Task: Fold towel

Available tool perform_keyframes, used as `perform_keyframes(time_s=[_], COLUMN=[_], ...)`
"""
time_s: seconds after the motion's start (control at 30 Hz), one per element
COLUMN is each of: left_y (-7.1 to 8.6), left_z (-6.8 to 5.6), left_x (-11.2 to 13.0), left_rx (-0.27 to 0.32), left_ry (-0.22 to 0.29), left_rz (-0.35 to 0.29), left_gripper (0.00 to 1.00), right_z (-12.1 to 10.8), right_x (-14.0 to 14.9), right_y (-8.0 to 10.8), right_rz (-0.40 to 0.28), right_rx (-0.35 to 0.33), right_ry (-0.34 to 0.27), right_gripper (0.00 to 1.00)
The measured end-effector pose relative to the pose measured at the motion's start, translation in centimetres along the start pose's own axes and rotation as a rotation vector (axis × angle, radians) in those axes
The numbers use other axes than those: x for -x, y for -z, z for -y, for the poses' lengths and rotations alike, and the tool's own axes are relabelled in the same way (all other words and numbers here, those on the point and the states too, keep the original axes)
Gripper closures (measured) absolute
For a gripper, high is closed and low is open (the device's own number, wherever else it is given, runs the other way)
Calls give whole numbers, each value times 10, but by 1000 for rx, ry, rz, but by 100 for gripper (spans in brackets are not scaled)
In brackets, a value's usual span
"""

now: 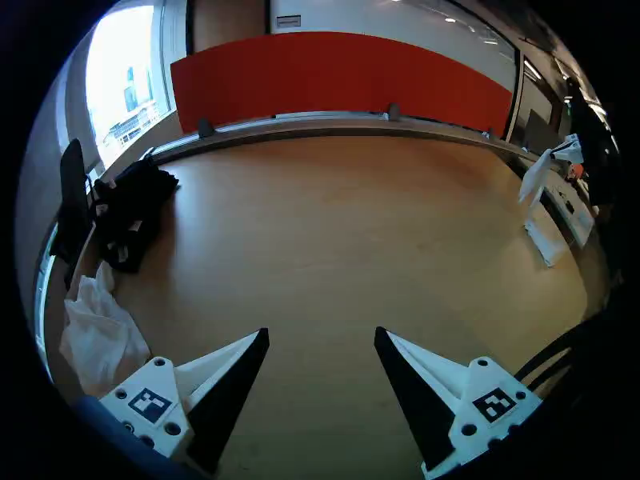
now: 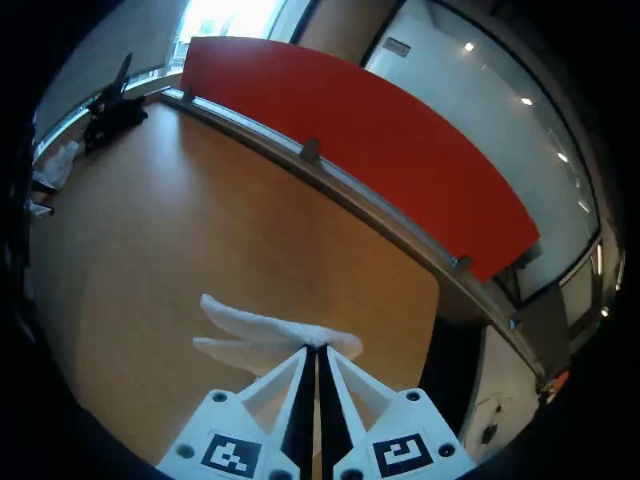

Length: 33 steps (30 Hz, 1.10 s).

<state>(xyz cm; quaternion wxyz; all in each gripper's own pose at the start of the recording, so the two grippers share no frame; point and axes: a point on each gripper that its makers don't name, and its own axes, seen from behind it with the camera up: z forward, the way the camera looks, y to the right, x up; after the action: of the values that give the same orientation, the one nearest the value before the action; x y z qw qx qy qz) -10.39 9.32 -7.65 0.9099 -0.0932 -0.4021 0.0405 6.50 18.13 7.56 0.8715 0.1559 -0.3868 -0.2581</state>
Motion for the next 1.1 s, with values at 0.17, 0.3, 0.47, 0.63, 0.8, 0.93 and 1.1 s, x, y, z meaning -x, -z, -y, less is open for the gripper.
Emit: perform_keyframes(time_s=[0.17,0.3,0.47,0.63,0.8,0.93,1.1], left_y=[0,-1,0,0,0,0,0], left_z=[-1,-2,-1,-2,-4,-5,-8], left_x=[-1,-1,0,0,-3,-4,-4], left_rx=[2,2,2,3,6,9,14], left_ry=[-4,-3,-4,-7,-10,-16,-22], left_rz=[1,2,3,3,0,-2,-2], left_gripper=[2,2,2,2,2,2,2], right_z=[-3,-5,-4,-2,0,2,3], right_x=[0,2,7,13,25,43,74], right_y=[1,0,0,2,6,11,19], right_rz=[1,6,15,21,29,45,79], right_rx=[4,6,5,6,8,11,20], right_ry=[0,-2,1,-1,-15,-36,-62], right_gripper=[94,94,95,95,95,95,95])
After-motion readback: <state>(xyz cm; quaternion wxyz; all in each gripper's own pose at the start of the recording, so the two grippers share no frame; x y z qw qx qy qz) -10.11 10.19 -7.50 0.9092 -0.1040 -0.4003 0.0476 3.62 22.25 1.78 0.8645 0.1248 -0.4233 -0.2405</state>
